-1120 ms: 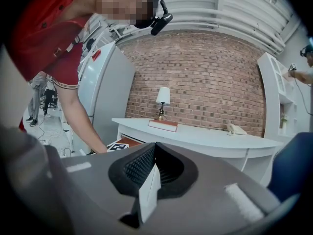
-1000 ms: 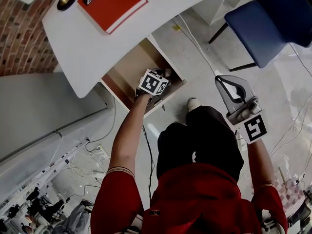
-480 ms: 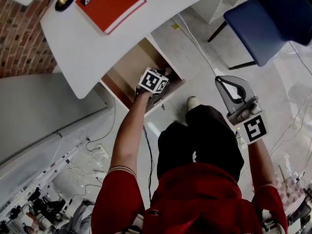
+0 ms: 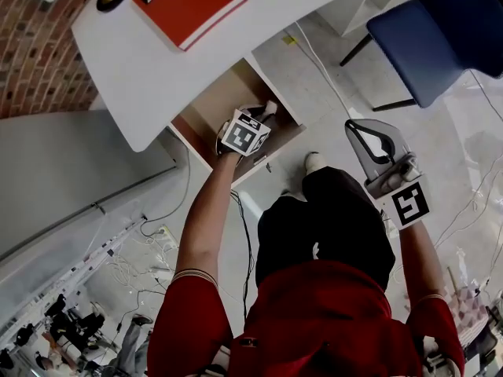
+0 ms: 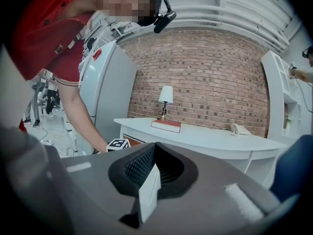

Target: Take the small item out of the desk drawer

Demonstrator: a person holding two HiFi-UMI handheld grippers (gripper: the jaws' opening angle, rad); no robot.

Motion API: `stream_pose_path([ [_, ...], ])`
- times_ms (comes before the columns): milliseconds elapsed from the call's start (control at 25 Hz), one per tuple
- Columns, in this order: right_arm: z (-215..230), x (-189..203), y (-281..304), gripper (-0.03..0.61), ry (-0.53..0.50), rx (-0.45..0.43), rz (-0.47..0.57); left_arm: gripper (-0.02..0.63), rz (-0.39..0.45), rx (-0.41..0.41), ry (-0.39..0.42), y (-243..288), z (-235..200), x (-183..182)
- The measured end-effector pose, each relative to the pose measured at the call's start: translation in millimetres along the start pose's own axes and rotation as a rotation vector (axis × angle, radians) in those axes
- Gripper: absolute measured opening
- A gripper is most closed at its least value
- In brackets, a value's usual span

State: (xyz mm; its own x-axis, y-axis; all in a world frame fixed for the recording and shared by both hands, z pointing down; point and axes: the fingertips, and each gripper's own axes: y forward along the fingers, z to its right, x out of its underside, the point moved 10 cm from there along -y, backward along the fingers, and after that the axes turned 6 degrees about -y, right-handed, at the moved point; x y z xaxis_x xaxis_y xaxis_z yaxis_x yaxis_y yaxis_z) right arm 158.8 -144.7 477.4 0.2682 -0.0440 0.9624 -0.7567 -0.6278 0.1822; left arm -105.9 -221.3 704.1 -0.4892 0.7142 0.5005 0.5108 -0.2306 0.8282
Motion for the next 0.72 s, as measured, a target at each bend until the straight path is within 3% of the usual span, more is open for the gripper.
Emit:
stream_pose_path([
  [240, 1.4, -11.9, 9.2, 0.012, 0.017, -0.019, 0.019, 0.117, 0.115, -0.068, 0.026, -36.5, 6.0, -7.5],
  [440, 2.0, -34.6, 16.9, 0.012, 0.024, -0.045, 0.039, 0.118, 0.248, -0.103, -0.010, -79.7, 20.4, -22.7],
  [720, -2.6, -72.4, 29.7, 0.012, 0.041, -0.072, 0.069, 0.118, 0.437, -0.099, -0.001, -152.0, 56.9, -50.5],
])
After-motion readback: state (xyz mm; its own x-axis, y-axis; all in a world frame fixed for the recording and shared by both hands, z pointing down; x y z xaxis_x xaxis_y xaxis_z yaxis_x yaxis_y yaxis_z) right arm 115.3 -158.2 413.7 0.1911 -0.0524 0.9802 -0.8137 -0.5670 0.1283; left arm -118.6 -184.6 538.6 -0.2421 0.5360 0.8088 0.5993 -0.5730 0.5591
